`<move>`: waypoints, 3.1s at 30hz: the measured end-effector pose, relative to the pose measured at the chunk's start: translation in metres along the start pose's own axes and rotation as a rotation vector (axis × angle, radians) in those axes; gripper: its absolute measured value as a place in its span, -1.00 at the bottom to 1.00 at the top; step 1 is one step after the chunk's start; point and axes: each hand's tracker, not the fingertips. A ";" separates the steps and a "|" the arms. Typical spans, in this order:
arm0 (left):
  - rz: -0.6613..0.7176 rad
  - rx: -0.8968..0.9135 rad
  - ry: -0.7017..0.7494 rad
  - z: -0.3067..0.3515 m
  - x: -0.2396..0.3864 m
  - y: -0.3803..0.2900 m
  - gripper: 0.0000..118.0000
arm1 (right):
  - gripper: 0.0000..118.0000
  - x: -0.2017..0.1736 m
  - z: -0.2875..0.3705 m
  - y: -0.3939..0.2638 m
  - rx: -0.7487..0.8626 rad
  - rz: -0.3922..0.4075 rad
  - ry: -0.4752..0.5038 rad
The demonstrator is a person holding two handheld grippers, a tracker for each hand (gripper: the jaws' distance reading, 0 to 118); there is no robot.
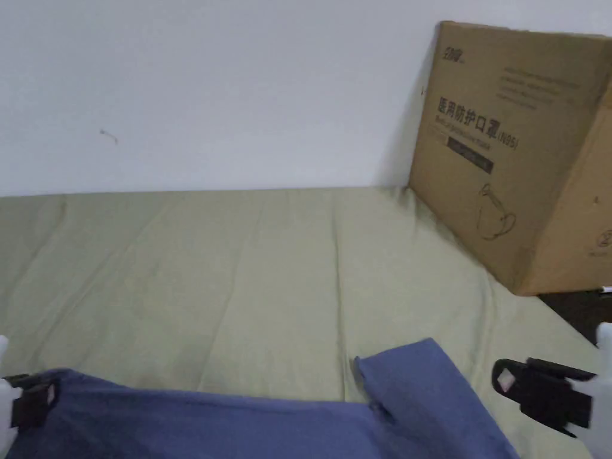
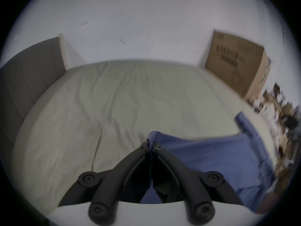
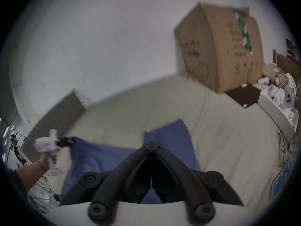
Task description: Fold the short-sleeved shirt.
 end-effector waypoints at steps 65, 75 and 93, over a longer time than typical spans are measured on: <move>-0.125 0.445 0.149 0.149 0.058 0.394 -0.98 | -1.00 -0.212 0.083 0.452 0.589 0.443 -0.403; -0.089 0.334 0.152 0.061 0.057 0.329 -0.98 | -1.00 -0.159 -0.020 0.367 0.439 0.377 -0.397; 0.139 -0.291 0.006 0.114 -0.016 -0.159 -0.98 | -1.00 0.073 0.046 -0.133 -0.403 0.088 -0.142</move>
